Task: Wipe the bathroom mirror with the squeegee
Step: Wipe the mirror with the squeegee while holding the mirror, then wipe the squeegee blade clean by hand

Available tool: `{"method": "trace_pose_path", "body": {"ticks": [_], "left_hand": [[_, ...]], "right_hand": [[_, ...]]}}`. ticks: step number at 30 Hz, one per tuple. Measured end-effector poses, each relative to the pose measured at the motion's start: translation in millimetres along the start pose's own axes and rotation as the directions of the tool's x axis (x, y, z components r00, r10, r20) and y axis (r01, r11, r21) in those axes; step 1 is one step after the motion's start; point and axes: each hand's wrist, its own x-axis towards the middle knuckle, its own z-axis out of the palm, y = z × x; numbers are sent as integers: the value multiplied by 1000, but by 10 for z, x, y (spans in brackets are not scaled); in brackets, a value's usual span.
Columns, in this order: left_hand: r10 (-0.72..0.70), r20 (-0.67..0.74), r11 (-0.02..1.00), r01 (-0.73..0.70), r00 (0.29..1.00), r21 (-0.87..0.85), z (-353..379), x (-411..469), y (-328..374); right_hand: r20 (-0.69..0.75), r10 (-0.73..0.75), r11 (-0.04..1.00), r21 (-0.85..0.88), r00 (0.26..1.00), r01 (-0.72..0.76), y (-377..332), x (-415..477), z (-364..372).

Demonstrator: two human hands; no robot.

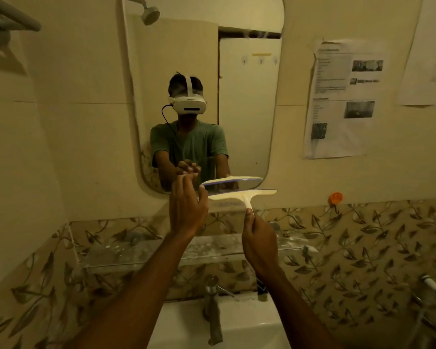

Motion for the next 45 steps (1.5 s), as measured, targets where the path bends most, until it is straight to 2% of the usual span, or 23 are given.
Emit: {"method": "trace_pose_path", "body": {"ticks": [3,9,13,17,24,28,33,39,42,45], "left_hand": [[91,43,996,-91,995,9,237,-233,282],[82,125,997,-82,989,-10,862,-1066,1063],[46,178,999,-47,983,1,1325,-1700,1626],[1,225,1000,1,974,-7,1644,-2239,2147],[-73,369,997,68,926,27,2148,-3010,2606],[-184,483,978,208,856,2,2605,-3552,2570],[-285,641,951,295,713,94,3188,-4228,2415],[-329,751,937,295,572,185,3867,-5004,2109],[-330,767,942,240,551,233,4129,-5451,1958],[-368,771,927,264,519,265,4365,-5795,1888]], "right_hand": [[-45,-11,998,-63,999,8,271,20,-363],[-55,10,998,-62,998,-13,1084,22,-1269],[-24,21,998,-55,999,-22,1613,-83,-1983],[34,99,994,-46,995,-97,2185,-215,-2540],[86,237,969,-89,968,-230,3022,-411,-3004],[71,408,913,-41,910,-406,3587,-677,-3011],[131,594,799,-212,794,-563,4430,-1044,-3013],[252,669,723,-438,699,-534,5580,-1243,-2832],[287,684,707,-486,670,-514,6108,-1348,-2634],[336,699,702,-487,631,-519,6526,-1483,-2459]]}}
